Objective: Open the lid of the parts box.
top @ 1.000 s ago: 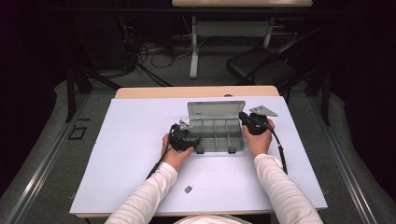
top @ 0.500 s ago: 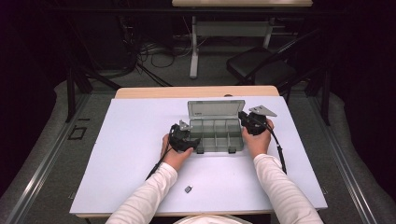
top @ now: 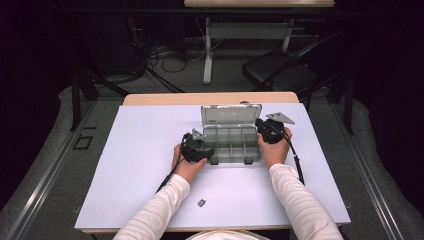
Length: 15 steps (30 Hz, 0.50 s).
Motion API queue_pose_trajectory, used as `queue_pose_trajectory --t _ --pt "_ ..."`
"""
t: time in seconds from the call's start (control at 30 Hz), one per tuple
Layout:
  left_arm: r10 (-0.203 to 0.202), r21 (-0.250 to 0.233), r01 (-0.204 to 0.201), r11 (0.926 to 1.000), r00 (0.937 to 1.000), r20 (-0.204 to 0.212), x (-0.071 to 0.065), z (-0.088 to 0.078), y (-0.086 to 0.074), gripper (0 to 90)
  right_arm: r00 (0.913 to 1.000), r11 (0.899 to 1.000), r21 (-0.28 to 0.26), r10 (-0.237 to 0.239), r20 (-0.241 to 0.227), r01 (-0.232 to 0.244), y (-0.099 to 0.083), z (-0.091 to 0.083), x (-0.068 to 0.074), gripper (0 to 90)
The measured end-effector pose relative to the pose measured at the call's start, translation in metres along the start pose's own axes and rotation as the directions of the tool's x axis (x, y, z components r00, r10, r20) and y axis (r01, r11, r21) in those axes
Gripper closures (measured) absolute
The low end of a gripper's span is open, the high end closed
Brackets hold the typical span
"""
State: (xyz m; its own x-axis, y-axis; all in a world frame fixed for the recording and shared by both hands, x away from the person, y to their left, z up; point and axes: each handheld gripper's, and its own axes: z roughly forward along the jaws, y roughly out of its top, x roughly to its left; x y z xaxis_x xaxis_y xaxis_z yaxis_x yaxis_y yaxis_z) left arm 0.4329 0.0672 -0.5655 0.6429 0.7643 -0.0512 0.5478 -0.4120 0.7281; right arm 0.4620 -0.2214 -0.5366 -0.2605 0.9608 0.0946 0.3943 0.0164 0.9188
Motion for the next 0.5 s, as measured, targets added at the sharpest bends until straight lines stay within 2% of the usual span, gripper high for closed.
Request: queue_pose_trajectory --t 0.13,0.5 --pt "-0.001 -0.01 0.001 0.9999 1.0 -0.007 0.0 0.001 0.0 42.4 0.9998 0.999 0.028 0.021 0.004 -0.021 0.005 0.002 0.0 86.9" --pt "-0.002 -0.011 0.002 0.9999 1.0 -0.007 0.0 0.001 -0.001 42.5 0.9985 0.995 0.09 0.039 0.038 -0.043 0.016 0.013 0.001 87.7"
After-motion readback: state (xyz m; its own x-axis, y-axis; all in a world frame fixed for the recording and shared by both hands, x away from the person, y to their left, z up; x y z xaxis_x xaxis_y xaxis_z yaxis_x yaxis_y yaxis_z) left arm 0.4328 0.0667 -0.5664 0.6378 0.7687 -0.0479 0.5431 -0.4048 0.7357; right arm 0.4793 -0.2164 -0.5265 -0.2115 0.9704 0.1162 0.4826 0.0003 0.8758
